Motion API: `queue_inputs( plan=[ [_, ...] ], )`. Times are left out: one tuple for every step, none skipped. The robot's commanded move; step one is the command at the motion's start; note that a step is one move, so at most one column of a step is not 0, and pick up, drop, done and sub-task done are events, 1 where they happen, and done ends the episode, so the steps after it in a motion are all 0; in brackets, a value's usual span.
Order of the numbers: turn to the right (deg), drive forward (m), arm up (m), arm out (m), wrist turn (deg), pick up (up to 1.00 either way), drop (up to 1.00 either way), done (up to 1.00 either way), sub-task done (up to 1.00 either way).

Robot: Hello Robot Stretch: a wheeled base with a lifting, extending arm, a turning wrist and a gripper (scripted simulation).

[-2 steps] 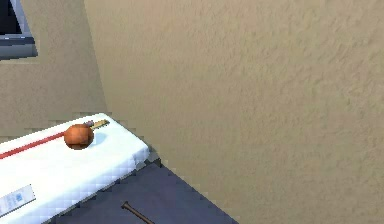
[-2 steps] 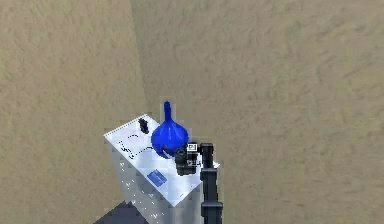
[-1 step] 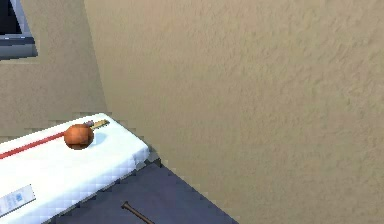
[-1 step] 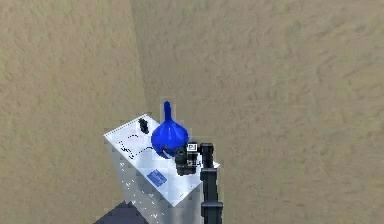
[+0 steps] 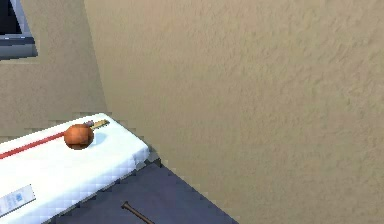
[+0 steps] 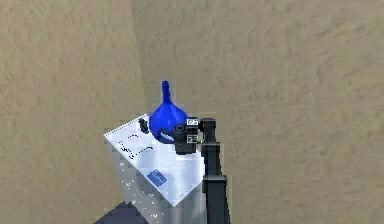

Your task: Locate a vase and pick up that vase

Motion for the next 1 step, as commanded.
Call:
queue_inputs(
  plan=[
    [0.0,0.0,0.0,0.0,0.0,0.0,0.0,1.0,0.0]
  ],
)
